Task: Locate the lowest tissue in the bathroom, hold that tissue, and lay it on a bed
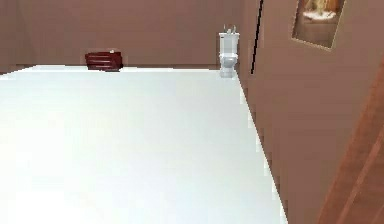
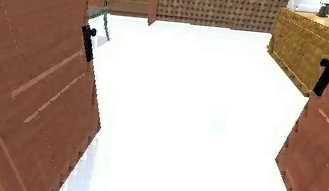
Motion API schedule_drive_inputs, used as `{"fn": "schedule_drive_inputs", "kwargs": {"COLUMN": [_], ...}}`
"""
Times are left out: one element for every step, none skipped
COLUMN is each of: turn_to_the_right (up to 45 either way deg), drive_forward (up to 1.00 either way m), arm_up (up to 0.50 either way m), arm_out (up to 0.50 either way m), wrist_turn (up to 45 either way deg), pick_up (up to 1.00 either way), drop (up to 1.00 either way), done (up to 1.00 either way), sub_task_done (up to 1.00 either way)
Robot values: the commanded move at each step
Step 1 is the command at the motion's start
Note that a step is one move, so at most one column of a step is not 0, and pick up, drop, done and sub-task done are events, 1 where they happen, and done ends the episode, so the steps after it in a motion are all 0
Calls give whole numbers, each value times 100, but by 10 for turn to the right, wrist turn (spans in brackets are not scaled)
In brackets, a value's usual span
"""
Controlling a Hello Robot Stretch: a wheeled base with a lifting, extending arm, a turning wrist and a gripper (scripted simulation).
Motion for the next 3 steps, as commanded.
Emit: {"fn": "schedule_drive_inputs", "kwargs": {"turn_to_the_right": [0, 0, 0], "drive_forward": [100, 100, 100], "arm_up": [0, 0, 0], "arm_out": [0, 0, 0], "wrist_turn": [0, 0, 0], "pick_up": [0, 0, 0], "drop": [0, 0, 0], "done": [0, 0, 0], "sub_task_done": [0, 0, 0]}}
